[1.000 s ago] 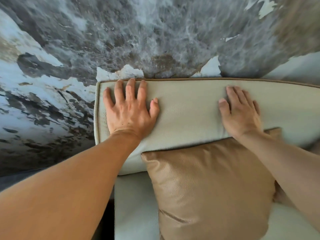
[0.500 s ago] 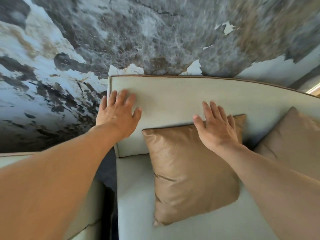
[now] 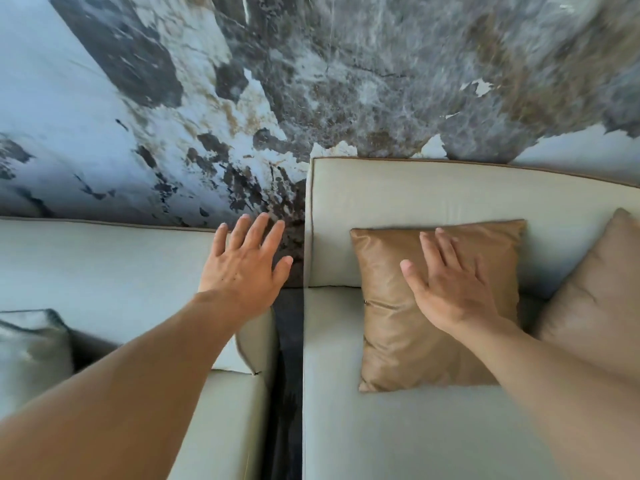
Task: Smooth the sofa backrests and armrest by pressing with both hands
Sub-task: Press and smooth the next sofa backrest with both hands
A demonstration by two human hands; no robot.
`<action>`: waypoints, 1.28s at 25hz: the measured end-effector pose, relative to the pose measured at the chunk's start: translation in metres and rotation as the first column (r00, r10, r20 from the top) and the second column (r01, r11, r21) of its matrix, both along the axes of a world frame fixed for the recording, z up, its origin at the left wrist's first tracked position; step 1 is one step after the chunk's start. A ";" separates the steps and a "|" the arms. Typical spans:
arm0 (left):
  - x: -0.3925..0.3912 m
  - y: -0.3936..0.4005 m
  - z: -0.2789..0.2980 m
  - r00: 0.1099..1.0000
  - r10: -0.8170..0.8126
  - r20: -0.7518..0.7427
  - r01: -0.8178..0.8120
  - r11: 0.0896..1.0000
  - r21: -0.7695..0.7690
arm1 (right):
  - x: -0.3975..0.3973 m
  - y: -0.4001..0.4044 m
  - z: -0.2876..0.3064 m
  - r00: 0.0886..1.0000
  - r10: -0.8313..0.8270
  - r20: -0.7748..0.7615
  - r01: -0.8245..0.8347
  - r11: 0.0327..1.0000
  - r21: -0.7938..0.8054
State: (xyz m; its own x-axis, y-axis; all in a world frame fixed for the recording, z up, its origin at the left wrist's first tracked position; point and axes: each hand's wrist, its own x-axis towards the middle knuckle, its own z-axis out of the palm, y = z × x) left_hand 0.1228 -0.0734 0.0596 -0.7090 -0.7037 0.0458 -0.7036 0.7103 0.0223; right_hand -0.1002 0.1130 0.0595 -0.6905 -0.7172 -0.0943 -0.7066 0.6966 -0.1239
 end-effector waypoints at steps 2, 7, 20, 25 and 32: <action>0.025 0.007 0.002 1.000 0.018 0.003 -0.018 1.000 0.004 | 0.020 0.003 0.000 1.000 0.007 0.028 -0.007 1.000 -0.010; 0.073 0.007 0.009 0.999 0.016 0.031 -0.015 1.000 -0.012 | 0.062 0.005 0.000 0.998 -0.001 0.062 0.005 0.997 -0.075; 0.142 0.001 -0.030 0.987 0.158 0.040 -0.157 0.987 -0.037 | 0.098 0.027 -0.030 0.997 0.070 -0.031 -0.071 0.997 -0.031; 0.185 0.000 -0.005 0.975 0.217 0.053 -0.213 0.974 -0.075 | 0.131 -0.002 -0.030 0.990 0.137 0.012 -0.136 0.987 -0.080; 0.249 -0.030 0.018 0.961 0.262 0.088 -0.250 0.960 -0.124 | 0.186 -0.056 -0.028 0.979 0.198 0.044 -0.190 0.972 -0.135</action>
State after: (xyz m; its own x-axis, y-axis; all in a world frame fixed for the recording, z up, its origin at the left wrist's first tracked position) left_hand 0.3715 -0.1030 0.0778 -0.5108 -0.8568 0.0702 -0.8564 0.5001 -0.1279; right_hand 0.0863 0.0575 0.0313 -0.5333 -0.8455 -0.0271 -0.8158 0.5226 -0.2476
